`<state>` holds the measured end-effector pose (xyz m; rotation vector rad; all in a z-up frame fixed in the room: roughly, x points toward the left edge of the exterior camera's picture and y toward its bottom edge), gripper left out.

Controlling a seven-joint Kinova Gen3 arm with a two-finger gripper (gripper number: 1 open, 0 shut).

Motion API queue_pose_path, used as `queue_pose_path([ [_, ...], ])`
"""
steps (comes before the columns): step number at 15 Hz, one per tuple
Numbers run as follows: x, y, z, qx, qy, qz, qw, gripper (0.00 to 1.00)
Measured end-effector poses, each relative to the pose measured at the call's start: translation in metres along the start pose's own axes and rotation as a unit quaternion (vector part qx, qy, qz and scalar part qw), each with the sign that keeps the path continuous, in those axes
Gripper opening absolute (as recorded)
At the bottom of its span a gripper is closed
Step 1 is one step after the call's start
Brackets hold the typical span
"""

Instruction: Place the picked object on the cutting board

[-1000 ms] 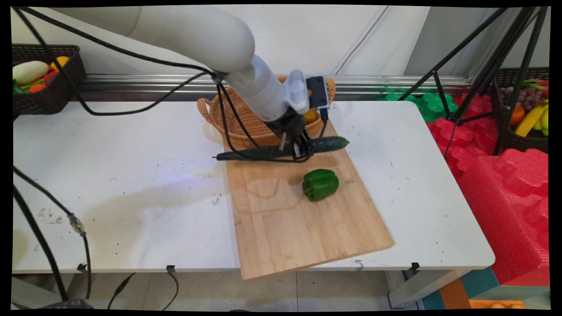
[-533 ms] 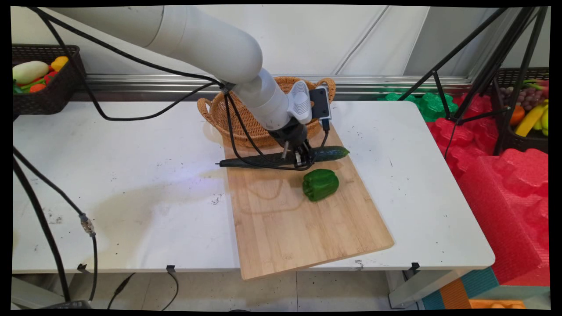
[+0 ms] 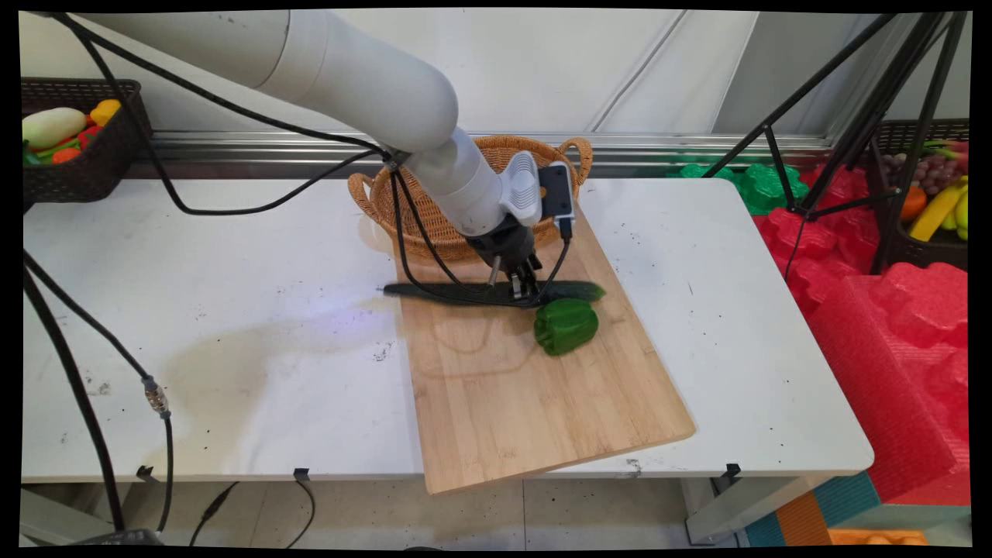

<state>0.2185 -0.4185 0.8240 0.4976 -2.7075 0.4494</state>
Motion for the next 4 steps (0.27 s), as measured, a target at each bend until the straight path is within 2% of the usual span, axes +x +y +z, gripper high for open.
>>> queue_pose_path([
  [4, -0.0046, 0.002, -0.0034, -0.007, -0.002, 0.003, 1.0, 1.0],
])
